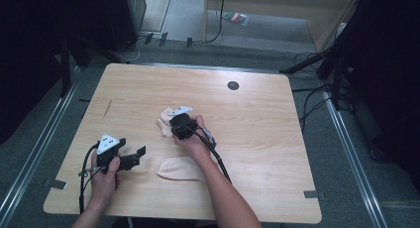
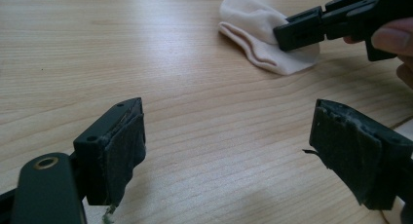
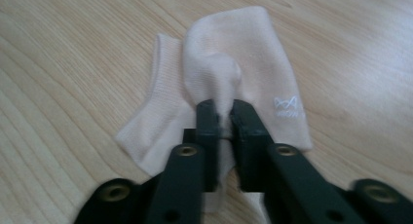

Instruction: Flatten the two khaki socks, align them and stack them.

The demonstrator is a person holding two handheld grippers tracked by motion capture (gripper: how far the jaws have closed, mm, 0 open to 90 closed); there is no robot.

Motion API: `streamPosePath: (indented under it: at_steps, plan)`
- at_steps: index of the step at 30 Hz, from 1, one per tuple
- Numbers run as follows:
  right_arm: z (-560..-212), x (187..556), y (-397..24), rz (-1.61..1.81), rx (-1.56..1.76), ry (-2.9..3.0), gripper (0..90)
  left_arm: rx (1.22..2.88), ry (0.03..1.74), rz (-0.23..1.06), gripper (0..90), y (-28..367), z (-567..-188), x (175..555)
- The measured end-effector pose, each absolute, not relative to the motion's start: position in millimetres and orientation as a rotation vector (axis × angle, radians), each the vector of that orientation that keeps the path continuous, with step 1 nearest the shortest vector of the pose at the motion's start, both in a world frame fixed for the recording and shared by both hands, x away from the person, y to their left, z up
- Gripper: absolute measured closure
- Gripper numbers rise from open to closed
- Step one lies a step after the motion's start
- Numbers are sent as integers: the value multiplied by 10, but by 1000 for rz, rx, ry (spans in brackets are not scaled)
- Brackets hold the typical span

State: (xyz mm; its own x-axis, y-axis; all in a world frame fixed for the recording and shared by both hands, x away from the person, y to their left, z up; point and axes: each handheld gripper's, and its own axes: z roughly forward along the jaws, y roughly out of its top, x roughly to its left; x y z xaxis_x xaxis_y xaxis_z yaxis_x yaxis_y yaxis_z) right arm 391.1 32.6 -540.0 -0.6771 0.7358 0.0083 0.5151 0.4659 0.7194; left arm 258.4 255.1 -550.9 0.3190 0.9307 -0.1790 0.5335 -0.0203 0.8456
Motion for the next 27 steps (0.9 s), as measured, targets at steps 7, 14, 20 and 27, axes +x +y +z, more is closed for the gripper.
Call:
streamPosePath:
  at_steps: [7, 14, 20, 27]
  plan:
    - [-5113, 3861, 28, 1152, 1186, 2311, 863, 1679, 1336, 548, 142, 2553, -5508, 2584]
    - [-4920, 3773, -584, 1204, 1306, 2203, 865, 1683, 1337, 553, 141, 2550, -5509, 2585]
    - [-5070, 3662, -891, 1133, 1339, 2183, 864, 1687, 1338, 553, 142, 2548, -5508, 2586]
    - [-5340, 3602, -1086, 1125, 1444, 2158, 622, 1685, 1338, 553, 141, 2548, -5509, 2586]
